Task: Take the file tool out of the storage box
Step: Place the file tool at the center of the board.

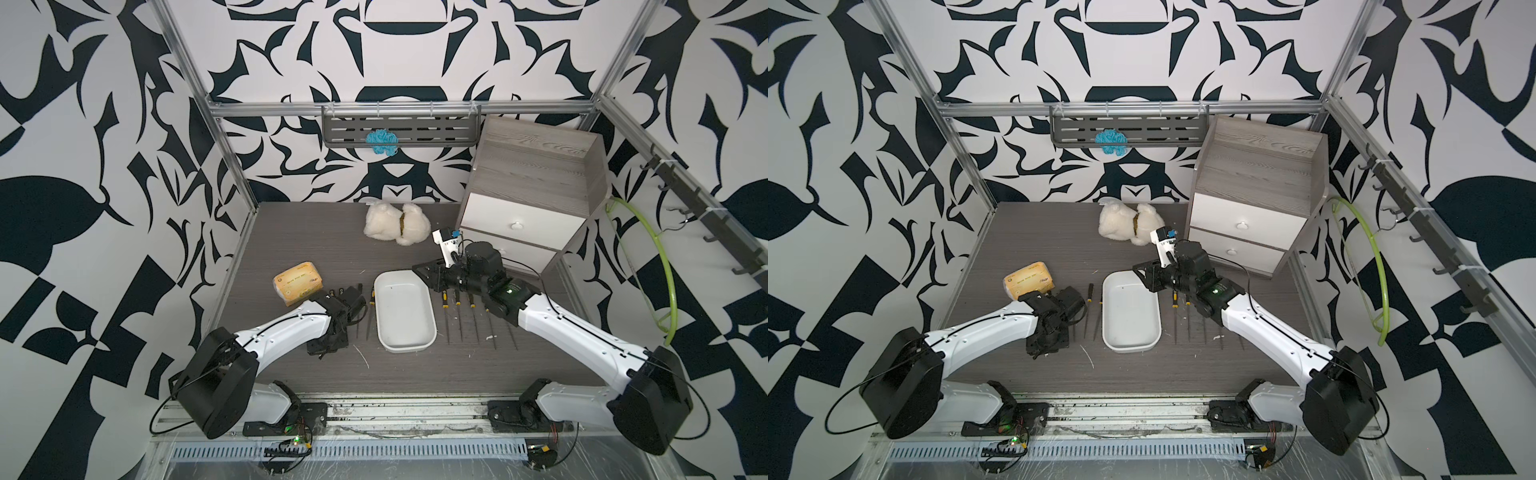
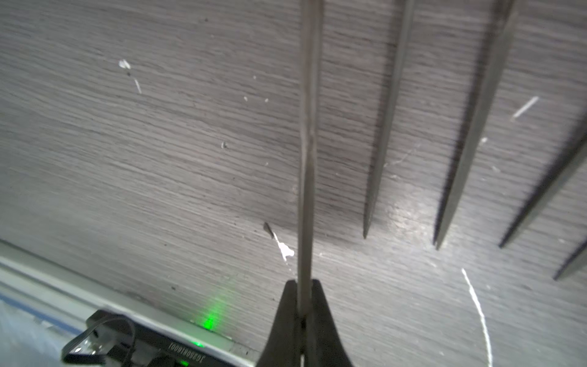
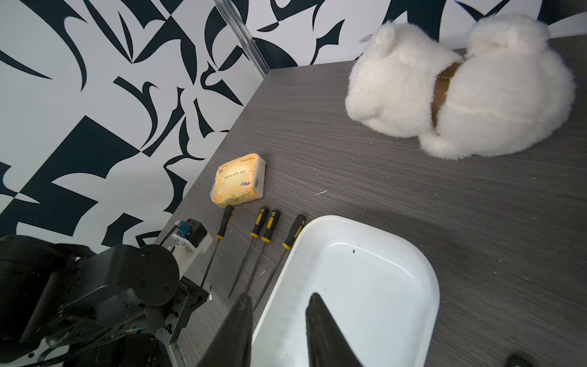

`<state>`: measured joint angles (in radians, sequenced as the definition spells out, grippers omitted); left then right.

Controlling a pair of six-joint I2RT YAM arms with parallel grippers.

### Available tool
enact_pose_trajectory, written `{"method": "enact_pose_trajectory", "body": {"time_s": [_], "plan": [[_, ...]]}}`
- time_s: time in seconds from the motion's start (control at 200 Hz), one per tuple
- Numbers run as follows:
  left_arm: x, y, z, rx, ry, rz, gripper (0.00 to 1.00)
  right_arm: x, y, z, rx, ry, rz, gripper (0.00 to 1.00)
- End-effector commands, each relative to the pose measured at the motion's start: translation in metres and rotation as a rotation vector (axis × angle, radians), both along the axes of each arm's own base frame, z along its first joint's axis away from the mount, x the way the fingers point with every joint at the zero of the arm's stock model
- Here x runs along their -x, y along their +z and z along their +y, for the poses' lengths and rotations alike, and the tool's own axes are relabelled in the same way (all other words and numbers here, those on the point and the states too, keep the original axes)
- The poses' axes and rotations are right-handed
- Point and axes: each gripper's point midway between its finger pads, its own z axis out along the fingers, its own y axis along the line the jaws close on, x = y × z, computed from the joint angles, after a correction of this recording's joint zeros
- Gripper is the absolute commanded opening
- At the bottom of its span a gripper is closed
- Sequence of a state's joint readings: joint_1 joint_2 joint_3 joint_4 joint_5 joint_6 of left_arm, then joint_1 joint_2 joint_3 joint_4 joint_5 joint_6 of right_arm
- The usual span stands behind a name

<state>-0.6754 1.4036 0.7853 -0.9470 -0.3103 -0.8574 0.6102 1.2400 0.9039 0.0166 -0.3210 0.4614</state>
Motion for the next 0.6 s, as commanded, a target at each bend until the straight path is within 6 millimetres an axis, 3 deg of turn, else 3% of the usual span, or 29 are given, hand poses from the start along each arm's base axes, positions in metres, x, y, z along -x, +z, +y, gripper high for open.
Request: {"method": "enact_pose_trajectory", "body": {"time_s": [0.0, 0.12, 0.205, 0.43, 0.595], "plan": [[-0.005, -0.004, 0.01, -0.049, 0.007, 0.067, 0.0, -0.002, 0.015, -0.002, -0.008, 0.002, -0.061, 0.33], [-0.009, -0.013, 0.021, -0.079, 0.005, 0.128, 0.0, 0.002, 0.017, 0.003, -0.019, 0.039, -0.06, 0.33], [-0.014, -0.021, 0.017, 0.004, 0.011, 0.149, 0.0, 0.002, 0.018, 0.003, -0.021, 0.038, -0.064, 0.33], [-0.025, -0.021, 0.014, 0.022, -0.015, 0.155, 0.0, 0.0, 0.015, 0.003, -0.013, 0.037, -0.056, 0.33], [-0.029, -0.032, 0.015, 0.027, -0.033, 0.203, 0.0, -0.002, 0.012, 0.004, -0.008, 0.035, -0.05, 0.33]]}}
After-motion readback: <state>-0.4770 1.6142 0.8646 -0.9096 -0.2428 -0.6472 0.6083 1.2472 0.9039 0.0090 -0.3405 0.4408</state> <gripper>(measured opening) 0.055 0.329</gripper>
